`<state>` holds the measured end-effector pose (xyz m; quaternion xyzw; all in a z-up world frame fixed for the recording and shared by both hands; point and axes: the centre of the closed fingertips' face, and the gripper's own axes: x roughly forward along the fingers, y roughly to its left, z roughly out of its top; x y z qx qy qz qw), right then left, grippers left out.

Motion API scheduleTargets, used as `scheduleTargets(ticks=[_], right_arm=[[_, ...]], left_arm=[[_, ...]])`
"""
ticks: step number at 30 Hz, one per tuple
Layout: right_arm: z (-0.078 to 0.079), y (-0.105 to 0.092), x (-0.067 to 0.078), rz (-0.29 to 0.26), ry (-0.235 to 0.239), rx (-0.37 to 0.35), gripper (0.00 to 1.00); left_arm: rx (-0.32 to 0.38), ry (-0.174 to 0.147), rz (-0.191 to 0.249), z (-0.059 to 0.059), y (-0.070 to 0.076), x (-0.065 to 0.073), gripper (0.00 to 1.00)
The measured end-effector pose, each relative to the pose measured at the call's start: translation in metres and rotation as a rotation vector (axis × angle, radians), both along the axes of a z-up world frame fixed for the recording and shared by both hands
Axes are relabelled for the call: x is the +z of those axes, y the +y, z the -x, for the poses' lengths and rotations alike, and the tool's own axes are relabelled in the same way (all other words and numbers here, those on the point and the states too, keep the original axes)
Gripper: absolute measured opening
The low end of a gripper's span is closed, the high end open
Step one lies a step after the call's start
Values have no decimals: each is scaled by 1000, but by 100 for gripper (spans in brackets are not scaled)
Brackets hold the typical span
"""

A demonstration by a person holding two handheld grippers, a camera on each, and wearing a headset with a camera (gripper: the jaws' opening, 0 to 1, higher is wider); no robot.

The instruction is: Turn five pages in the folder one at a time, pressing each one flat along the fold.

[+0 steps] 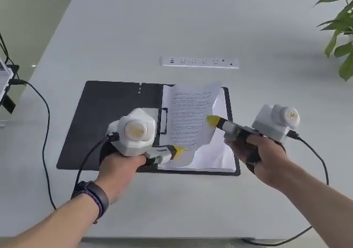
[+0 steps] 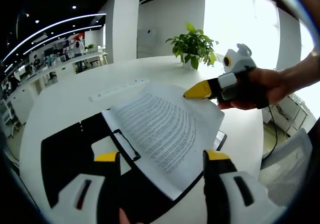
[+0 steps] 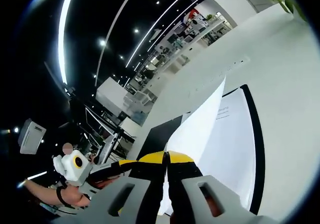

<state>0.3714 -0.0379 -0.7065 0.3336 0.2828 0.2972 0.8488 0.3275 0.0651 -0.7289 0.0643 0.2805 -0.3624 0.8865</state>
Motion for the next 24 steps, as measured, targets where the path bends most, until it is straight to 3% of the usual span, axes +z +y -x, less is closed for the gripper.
scheduleTargets(ticks=[11,18,24], right_arm=[[-5,35,21,-8,-46,42,0],[-8,69,33,-19,-75,91,0],[1,107,46,-42,-85,131,0]], left_arm=[[61,-27,27,5,46,18,69],[89,-46,34,9,76,24,71],[118,-48,26,17,105,24,72]])
